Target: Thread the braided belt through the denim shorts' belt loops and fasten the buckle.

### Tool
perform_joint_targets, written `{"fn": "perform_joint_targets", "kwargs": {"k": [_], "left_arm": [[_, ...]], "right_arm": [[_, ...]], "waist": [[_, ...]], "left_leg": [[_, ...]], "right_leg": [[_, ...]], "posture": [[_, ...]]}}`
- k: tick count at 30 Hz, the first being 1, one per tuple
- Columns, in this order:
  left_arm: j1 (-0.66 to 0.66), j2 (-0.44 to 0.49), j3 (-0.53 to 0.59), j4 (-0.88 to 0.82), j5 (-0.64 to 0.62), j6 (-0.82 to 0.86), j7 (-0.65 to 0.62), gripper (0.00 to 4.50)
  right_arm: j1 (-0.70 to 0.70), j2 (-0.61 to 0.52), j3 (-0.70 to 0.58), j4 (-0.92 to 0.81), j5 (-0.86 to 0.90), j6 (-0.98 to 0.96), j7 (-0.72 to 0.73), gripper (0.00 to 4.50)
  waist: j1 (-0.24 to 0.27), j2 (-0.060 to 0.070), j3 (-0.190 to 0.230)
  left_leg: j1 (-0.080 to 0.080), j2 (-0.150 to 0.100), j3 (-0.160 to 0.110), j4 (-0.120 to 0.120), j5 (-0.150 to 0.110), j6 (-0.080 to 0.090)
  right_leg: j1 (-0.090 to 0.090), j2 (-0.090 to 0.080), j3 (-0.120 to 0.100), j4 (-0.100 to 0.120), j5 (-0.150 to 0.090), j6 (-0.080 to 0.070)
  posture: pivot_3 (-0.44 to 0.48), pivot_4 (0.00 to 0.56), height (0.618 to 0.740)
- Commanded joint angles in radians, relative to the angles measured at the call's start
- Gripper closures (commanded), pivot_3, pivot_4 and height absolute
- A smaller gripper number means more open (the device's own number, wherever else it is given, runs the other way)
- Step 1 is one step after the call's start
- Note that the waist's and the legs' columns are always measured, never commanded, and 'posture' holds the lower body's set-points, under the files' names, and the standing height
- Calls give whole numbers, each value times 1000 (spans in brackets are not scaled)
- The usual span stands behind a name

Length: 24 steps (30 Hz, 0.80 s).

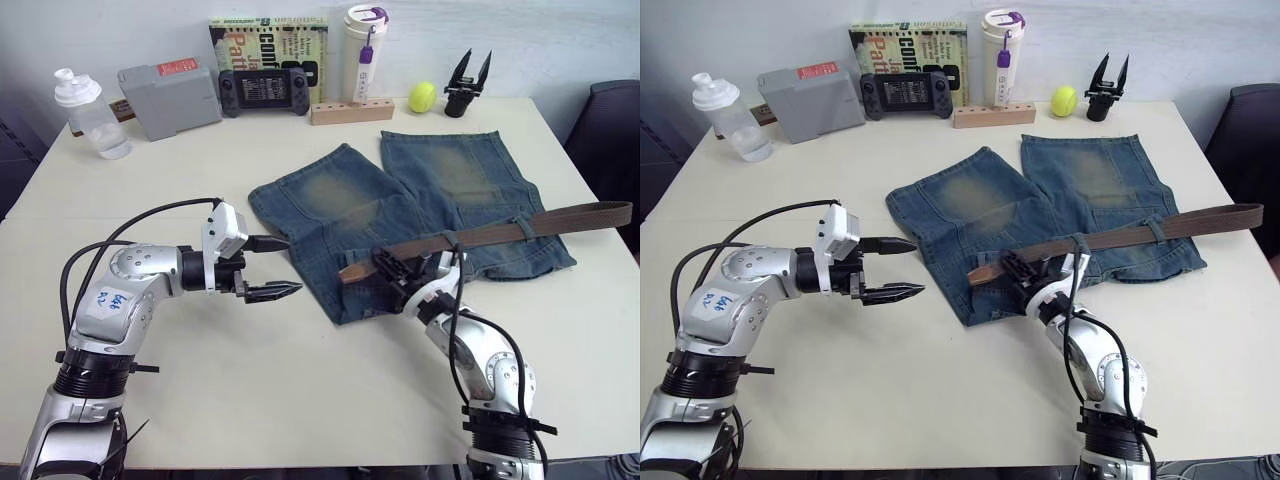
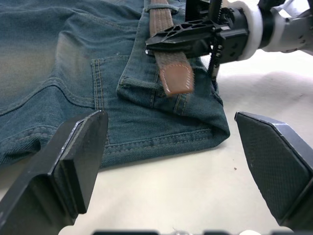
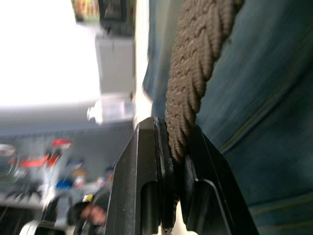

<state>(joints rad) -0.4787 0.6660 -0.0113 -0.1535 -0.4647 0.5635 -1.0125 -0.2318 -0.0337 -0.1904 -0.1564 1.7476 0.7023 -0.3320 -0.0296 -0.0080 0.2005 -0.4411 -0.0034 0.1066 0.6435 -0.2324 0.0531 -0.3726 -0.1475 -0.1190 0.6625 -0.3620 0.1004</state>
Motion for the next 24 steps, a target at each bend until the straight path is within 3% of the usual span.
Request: {"fn": "perform_joint_targets", "kwargs": {"k": [1,11,19,24], "left_arm": [[1,9,6,-34,1,-13,2,0],[3,7,0,-33,4,-16,6,0],[2,5,-9,-19,10,-30,3,0],[-1,0,-14,-7,14,-38,0,0]], "right_arm": [[-27,27,11,-45,-4,-32,-22,4444],[-38,-24,-1,-36,-220,-85,-30,4444],[-22,-65,-24,-139,-137,-55,-148,1063],[-4,-57,-17,-207,-30,-70,-236,1063]], "waist": [[0,0,0],[2,0,0],[3,0,0],[2,0,0]], "left_leg": [[0,0,0,0,0,0],[-1,0,2,0,0,0],[-1,0,3,0,0,0],[-1,0,3,0,0,0]], "right_leg": [[-1,0,1,0,0,0],[-2,0,3,0,0,0],[-2,0,3,0,0,0],[-2,0,3,0,0,0]], "posture": [[0,150,694],[0,150,694],[0,150,694],[0,150,694]]}}
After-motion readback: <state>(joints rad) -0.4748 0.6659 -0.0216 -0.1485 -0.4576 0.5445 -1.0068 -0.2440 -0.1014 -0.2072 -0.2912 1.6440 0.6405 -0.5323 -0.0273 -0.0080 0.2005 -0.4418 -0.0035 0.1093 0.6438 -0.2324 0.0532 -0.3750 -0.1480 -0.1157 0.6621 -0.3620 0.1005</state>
